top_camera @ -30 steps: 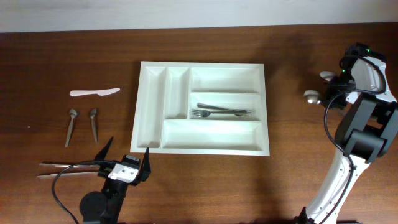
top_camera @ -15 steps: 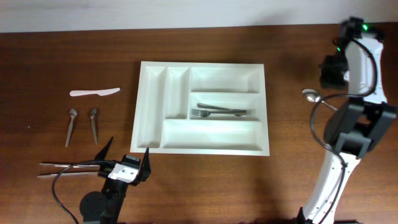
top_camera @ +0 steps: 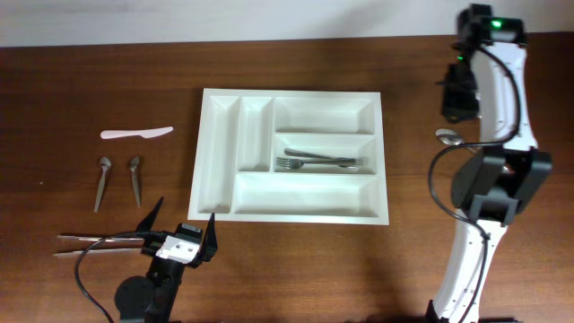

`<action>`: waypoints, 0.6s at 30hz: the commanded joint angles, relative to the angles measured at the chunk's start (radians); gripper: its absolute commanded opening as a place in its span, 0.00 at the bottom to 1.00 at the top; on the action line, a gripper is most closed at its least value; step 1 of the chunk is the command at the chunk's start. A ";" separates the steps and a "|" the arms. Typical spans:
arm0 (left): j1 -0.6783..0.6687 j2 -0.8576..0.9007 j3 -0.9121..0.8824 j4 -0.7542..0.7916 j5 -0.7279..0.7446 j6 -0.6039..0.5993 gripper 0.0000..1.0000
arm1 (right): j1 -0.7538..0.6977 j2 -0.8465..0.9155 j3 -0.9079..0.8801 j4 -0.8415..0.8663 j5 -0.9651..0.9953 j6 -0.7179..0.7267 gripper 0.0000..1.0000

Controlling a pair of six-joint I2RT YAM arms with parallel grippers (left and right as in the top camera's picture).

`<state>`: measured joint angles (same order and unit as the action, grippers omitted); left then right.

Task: Pack container
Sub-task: 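Move the right gripper back over the spoons on the right, then lower the right gripper and grasp a spoon by its handle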

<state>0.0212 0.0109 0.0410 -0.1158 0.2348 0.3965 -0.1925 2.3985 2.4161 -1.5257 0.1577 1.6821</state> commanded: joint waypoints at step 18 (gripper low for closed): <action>0.003 -0.006 -0.008 0.001 -0.003 -0.013 0.99 | -0.145 -0.006 -0.340 0.211 -0.024 0.107 0.68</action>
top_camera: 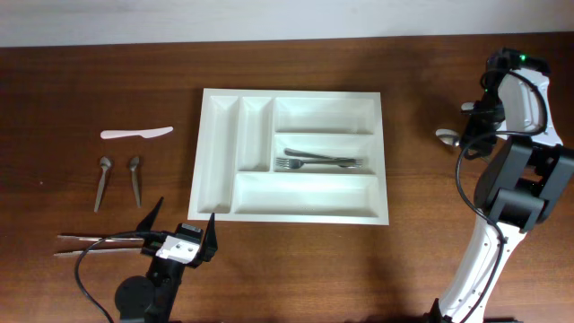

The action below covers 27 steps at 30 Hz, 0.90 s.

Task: Pack container
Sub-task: 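Lower the right gripper and grasp a spoon by its handle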

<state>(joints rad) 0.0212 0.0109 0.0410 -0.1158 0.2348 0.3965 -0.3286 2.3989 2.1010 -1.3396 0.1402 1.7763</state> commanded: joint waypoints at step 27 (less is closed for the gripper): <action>0.003 -0.006 -0.008 0.001 -0.003 -0.013 0.99 | -0.019 0.076 -0.030 0.064 -0.025 0.013 0.68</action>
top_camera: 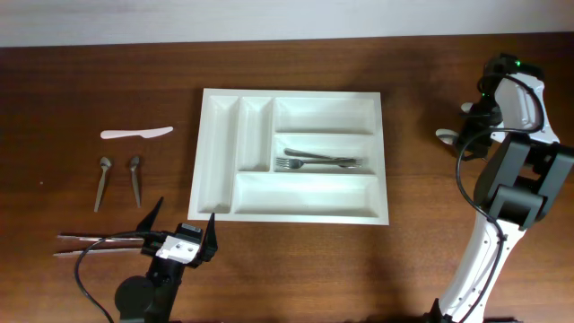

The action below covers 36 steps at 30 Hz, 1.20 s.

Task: Pack container
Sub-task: 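Lower the right gripper and grasp a spoon by its handle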

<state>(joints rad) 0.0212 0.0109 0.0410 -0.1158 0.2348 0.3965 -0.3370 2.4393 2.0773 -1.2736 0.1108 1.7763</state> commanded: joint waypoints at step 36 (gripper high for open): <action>0.003 -0.006 -0.008 0.001 -0.003 -0.013 0.99 | -0.011 0.041 -0.007 -0.012 0.016 -0.017 0.04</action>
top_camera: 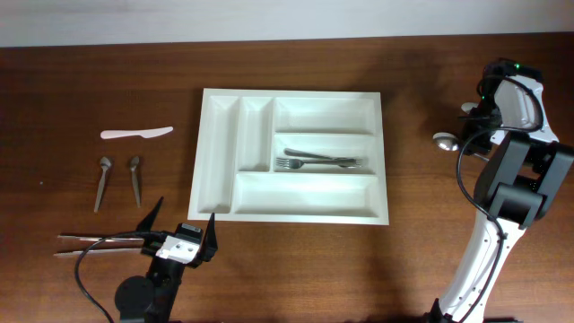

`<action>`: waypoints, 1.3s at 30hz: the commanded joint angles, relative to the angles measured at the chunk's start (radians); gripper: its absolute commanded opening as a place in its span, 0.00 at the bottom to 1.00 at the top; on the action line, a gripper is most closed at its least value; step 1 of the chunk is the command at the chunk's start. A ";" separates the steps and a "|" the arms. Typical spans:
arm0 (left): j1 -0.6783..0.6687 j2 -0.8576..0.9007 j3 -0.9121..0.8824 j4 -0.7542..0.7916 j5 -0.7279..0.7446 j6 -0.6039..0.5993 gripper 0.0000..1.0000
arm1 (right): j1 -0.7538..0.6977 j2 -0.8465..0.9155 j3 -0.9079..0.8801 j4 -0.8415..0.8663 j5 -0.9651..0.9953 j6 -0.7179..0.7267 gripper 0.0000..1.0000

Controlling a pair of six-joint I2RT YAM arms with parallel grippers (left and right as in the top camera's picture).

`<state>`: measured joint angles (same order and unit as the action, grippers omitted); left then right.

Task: Pack container
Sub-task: 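Lower the right gripper and grasp a spoon by its handle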

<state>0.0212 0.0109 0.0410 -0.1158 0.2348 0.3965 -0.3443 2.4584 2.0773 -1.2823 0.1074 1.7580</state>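
Observation:
The white cutlery tray (294, 157) lies mid-table, with forks (320, 161) in its middle right compartment. At the right, a metal spoon (444, 140) shows only its bowl. Its handle runs under my right gripper (468, 136), which hangs low over it. The wrist hides the fingers, so whether they are closed on the spoon does not show. My left gripper (185, 215) stands open near the front left edge, holding nothing. Left of the tray lie a white plastic knife (136, 134), two small spoons (118, 179) and two long metal knives (94, 245).
The right arm's base and links (502, 197) stand along the right side of the table. The left arm's cable and base (143, 292) sit at the front edge, just right of the long knives. The tray's other compartments hold nothing.
My right wrist has barely shifted over the spoon. The spoon's bowl now sits slightly lower in the view and looks darker. The left arm and all other cutlery are unchanged.
At first my right gripper was raised toward the back right, with the spoon lying below it. Then it had come down right of the spoon. It stayed low over the handle at the following moment and is still there now. The left arm never moved.

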 commanded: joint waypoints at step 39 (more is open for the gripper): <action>0.003 -0.006 -0.008 0.001 -0.003 -0.013 0.99 | 0.075 0.010 0.308 -0.166 0.103 -0.270 0.73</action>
<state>0.0212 0.0109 0.0410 -0.1158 0.2348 0.3965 -0.2554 2.4290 2.4256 -1.4467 0.1902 1.5623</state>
